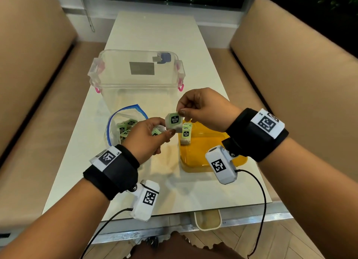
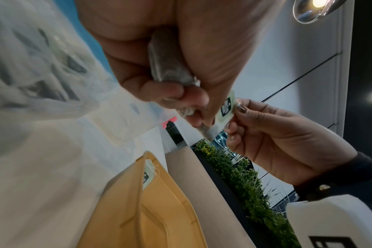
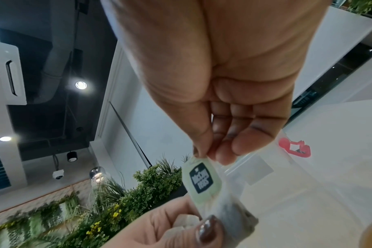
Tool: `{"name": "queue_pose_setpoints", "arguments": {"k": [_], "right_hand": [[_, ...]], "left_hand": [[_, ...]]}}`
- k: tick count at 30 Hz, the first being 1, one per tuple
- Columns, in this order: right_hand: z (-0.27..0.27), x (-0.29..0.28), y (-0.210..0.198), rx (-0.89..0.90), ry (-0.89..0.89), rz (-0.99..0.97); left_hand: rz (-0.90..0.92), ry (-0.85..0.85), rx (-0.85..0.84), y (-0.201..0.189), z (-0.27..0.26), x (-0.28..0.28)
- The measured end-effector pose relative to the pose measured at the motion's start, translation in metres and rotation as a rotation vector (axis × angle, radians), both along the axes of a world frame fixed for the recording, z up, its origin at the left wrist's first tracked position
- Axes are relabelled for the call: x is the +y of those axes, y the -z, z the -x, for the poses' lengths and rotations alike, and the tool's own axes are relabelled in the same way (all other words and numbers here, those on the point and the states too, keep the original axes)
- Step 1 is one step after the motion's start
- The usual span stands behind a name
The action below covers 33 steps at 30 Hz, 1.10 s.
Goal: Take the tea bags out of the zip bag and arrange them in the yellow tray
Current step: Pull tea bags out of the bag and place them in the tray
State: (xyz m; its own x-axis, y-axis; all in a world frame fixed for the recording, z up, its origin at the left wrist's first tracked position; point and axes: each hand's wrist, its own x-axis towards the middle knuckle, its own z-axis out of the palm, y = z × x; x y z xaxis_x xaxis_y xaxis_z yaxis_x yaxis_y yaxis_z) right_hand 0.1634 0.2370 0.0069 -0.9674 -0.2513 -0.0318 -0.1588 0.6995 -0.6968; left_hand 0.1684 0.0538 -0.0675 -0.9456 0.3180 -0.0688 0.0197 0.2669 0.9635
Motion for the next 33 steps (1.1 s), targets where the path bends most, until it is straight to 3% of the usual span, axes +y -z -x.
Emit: {"name": "queue_pose_setpoints", "arguments": {"k": [10, 17, 23, 33], "right_hand": [[0.01, 0.001, 0.006, 0.036, -0.009, -0.153], [0.028, 0.027, 0.037, -0.135, 0.04, -0.401], [0.039, 0.021, 0.066, -0.269, 0.006, -0.495], [0.053, 0.001, 0.079, -0.241, -0.039, -0.75]], "left_hand": [[0.067, -0.001, 0.008, 0.003, 0.001, 0.0], [-0.048, -0.091, -0.07, 0.001, -0.003, -0.018], [-0.083, -0.11, -0.099, -0.001, -0.009, -0.029], [-0.09, -0.134, -0.145, -0.002, -0.014, -0.033]]}}
